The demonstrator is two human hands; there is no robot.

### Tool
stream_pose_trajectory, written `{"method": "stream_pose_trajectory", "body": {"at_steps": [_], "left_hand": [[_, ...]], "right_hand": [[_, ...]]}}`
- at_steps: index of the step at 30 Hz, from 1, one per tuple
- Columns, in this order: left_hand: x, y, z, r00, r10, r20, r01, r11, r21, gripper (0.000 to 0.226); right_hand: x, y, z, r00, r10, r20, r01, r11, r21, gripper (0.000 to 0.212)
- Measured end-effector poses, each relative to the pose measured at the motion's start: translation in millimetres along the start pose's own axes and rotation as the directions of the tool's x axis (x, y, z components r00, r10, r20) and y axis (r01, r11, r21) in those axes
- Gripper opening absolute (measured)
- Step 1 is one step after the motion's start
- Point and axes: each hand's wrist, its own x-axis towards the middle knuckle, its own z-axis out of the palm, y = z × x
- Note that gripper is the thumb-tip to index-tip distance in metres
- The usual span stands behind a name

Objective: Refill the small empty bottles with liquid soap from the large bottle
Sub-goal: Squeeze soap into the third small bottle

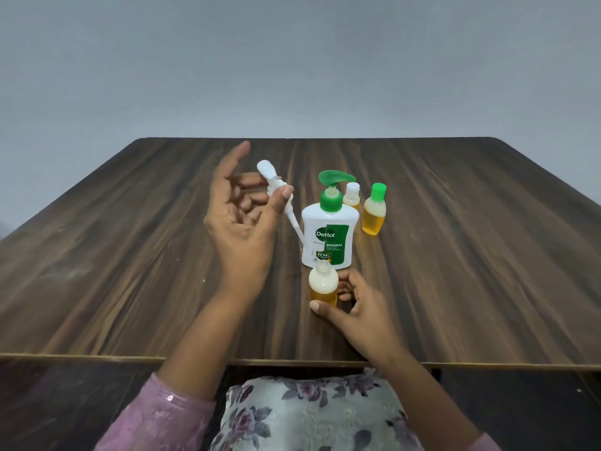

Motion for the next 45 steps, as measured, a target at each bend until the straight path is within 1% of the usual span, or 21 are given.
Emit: {"method": "stream_pose_trajectory", "body": {"at_steps": [4, 9, 16, 22, 25, 28, 30, 33, 34, 36, 38, 42, 45], "left_hand": [[-8.3, -2.3, 7.6, 1.000, -0.019, 0.013, 0.020, 0.999, -0.046, 0.052], [-21.5, -9.5, 11.7, 0.997, -0.043, 0.059, 0.045, 0.998, -0.031, 0.051], [-34.3, -20.9, 11.4, 0.994, -0.037, 0.104, 0.031, 0.998, 0.062, 0.051], [-62.6, -38.5, 10.6, 0.977, -0.128, 0.169, 0.110, 0.987, 0.114, 0.051], [-72.8, -47.9, 7.7, 0.967, -0.129, 0.221, 0.089, 0.979, 0.183, 0.055], [-74.8, -51.5, 4.5, 0.962, -0.135, 0.237, 0.085, 0.974, 0.209, 0.057], [-75.4, -49.3, 4.2, 0.951, -0.165, 0.261, 0.118, 0.975, 0.188, 0.056], [-79.2, -45.6, 4.4, 0.918, -0.234, 0.321, 0.217, 0.972, 0.087, 0.055], [-80.0, -44.6, 4.8, 0.910, -0.262, 0.322, 0.255, 0.965, 0.062, 0.059], [-78.7, -43.4, 6.8, 0.902, -0.312, 0.297, 0.316, 0.948, 0.036, 0.072], [-76.5, -46.5, 8.4, 0.907, -0.320, 0.273, 0.320, 0.946, 0.043, 0.077], [-77.8, -50.6, 4.0, 0.910, -0.289, 0.299, 0.294, 0.955, 0.026, 0.062], [-77.5, -49.1, 2.8, 0.906, -0.290, 0.308, 0.304, 0.953, 0.004, 0.059]], "right_hand": [[0.4, -0.1, 0.5, 1.000, -0.006, -0.001, 0.006, 1.000, 0.006, 0.049], [0.8, 1.8, 1.2, 1.000, -0.012, -0.009, 0.012, 1.000, 0.001, 0.048], [-0.2, 3.1, 1.1, 1.000, -0.021, -0.012, 0.021, 1.000, 0.002, 0.049], [-0.2, 2.3, 1.3, 0.998, -0.059, -0.016, 0.060, 0.997, 0.050, 0.044], [0.1, 3.9, 1.0, 0.996, -0.086, -0.020, 0.087, 0.994, 0.070, 0.043], [1.0, 5.2, 1.4, 0.994, -0.106, -0.019, 0.107, 0.992, 0.069, 0.045], [1.5, 5.7, 2.0, 0.995, -0.103, -0.012, 0.104, 0.993, 0.064, 0.045], [1.2, 5.4, 0.8, 0.994, -0.106, -0.009, 0.106, 0.992, 0.064, 0.042], [1.0, 5.0, 0.3, 0.994, -0.109, -0.007, 0.110, 0.992, 0.061, 0.041], [0.9, 4.4, -0.3, 0.994, -0.110, -0.003, 0.110, 0.993, 0.040, 0.039], [1.5, 4.3, 0.6, 0.995, -0.104, -0.009, 0.104, 0.994, 0.042, 0.039], [2.4, 6.4, 3.1, 0.994, -0.108, -0.014, 0.109, 0.992, 0.062, 0.045], [2.3, 7.2, 2.7, 0.994, -0.111, -0.019, 0.112, 0.992, 0.056, 0.045]]}}
